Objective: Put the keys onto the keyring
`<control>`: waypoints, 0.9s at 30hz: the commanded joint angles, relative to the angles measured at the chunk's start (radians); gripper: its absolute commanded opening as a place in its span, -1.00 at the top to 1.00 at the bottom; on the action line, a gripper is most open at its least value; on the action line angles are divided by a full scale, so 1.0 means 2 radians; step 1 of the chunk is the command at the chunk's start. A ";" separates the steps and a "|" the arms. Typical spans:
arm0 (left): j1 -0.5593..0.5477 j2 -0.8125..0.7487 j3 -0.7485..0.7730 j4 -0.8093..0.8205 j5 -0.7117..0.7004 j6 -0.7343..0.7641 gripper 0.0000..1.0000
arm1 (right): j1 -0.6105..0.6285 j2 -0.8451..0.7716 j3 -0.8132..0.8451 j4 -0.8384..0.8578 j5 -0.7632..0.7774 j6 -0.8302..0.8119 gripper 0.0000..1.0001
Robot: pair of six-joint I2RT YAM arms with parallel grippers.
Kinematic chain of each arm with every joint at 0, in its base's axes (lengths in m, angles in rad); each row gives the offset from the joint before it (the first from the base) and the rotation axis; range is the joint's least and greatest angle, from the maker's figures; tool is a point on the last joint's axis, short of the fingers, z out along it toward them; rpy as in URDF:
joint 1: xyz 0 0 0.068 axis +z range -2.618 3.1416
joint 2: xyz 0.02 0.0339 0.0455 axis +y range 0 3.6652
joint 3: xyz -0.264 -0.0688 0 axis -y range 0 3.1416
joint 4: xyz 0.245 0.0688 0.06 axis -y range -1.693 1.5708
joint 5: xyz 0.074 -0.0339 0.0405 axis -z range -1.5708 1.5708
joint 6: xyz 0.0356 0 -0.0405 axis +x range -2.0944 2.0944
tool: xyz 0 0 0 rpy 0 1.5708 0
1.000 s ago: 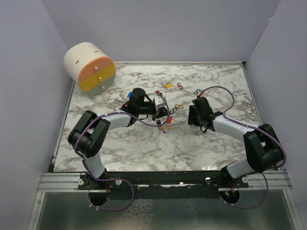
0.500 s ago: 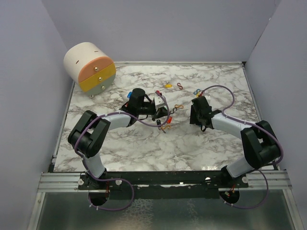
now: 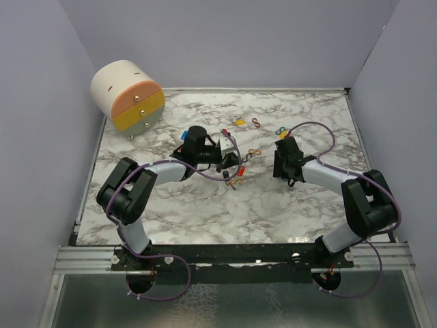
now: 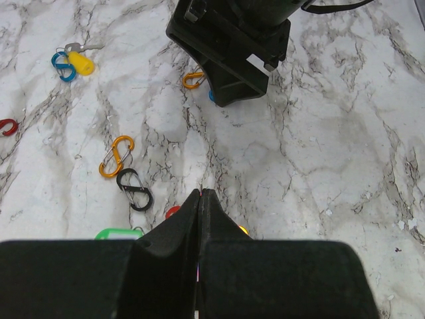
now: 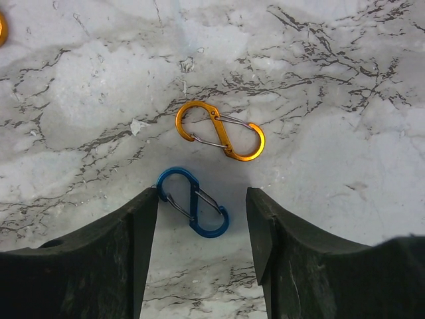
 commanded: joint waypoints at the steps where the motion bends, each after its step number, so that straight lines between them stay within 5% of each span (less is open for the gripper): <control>1: 0.001 -0.014 -0.002 0.009 0.000 0.004 1.00 | -0.003 0.011 0.019 -0.004 0.000 -0.009 -0.09; 10: 0.002 -0.010 0.000 0.009 -0.001 0.005 1.00 | -0.003 0.017 0.024 -0.003 -0.034 -0.014 0.13; 27: 0.001 -0.014 -0.002 0.008 -0.001 0.004 1.00 | -0.005 0.010 0.027 -0.039 -0.027 -0.004 0.06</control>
